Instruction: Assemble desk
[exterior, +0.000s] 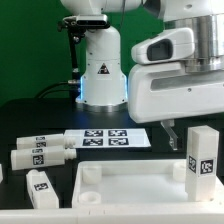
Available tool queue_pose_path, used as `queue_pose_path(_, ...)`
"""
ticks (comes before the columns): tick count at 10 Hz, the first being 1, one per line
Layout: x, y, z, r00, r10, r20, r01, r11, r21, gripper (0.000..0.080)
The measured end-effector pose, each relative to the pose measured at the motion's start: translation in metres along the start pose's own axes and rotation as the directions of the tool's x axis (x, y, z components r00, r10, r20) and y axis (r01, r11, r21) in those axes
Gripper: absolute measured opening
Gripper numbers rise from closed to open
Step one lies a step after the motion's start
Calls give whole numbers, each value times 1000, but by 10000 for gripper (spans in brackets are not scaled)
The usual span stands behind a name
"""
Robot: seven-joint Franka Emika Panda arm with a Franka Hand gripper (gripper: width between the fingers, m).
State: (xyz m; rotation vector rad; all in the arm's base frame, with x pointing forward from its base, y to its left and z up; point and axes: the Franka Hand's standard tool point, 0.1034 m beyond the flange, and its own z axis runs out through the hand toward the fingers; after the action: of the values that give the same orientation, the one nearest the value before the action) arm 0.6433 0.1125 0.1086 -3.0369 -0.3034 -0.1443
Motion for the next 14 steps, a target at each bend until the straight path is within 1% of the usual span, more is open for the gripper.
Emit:
queue_pose_path(1,0,0,0,999,37,0,-37,999,1,649)
queue_pose_path(2,0,0,1,999,37,0,-37,999,1,519)
queue_pose_path(3,0,0,1,995,105,1,-105,995,2,519)
queue_pose_path(4,-1,0,1,984,179,1,-179,984,2,381)
queue_pose_path(5,0,2,1,962,273,0,-273,962,-1,288)
queue_pose_path(6,0,3,1,918,397,-6,-397,918,-5,288)
queue_pose_path(7,0,4,1,848,530,-14,-531,848,-5,288)
queue_pose_path(8,0,5,1,735,677,-26,-678,736,0,288)
queue_pose_path(9,-2,9,1,580,814,-26,-814,580,25,288)
queue_pose_path(10,-3,9,0,497,868,-9,-867,497,31,288)
queue_pose_path(12,-4,9,0,433,901,-6,-901,433,30,289)
queue_pose_path(14,-4,8,0,322,947,2,-946,322,28,289)
